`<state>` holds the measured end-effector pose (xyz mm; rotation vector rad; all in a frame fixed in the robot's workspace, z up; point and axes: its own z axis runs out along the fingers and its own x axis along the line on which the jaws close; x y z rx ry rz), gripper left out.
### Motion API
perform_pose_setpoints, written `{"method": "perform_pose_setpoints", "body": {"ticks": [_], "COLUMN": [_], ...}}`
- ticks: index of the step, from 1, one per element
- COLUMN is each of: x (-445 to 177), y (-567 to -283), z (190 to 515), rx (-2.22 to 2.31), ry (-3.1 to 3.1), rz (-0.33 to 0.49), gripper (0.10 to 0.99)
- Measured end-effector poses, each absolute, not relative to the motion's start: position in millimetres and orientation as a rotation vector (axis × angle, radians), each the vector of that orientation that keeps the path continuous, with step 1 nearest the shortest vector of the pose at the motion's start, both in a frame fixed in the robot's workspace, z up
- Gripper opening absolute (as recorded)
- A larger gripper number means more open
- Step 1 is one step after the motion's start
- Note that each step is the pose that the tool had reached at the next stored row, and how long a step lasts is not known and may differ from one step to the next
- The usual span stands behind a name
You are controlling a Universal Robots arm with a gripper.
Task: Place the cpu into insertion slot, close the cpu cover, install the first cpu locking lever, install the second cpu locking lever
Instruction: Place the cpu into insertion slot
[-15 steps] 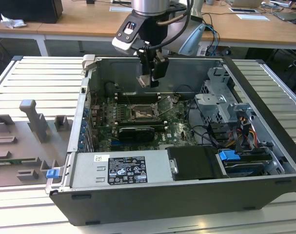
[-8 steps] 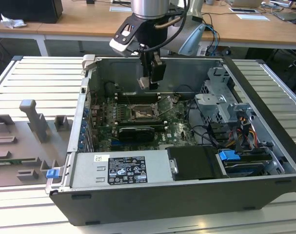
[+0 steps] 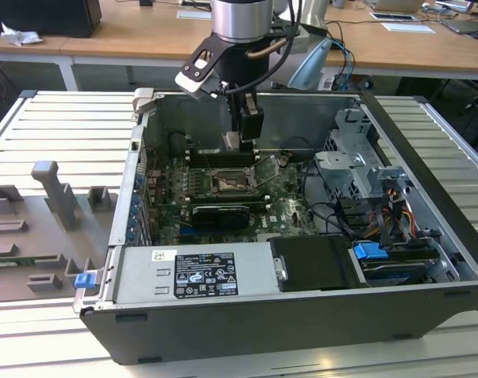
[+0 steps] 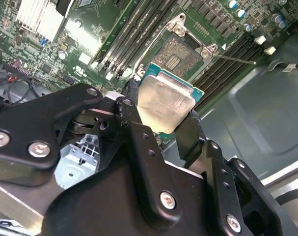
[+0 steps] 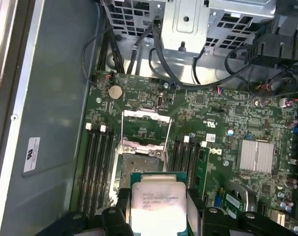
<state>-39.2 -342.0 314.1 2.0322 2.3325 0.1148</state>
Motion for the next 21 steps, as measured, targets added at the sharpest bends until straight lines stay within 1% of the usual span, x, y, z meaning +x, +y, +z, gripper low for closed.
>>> {"method": "perform_pose_setpoints", "body": {"ticks": [21], "x": [-39.2], "y": [-341.6], "z": [293.7], "rx": [2.048], "ry": [2.323], "rz": [0.11], "gripper": [0.541]}}
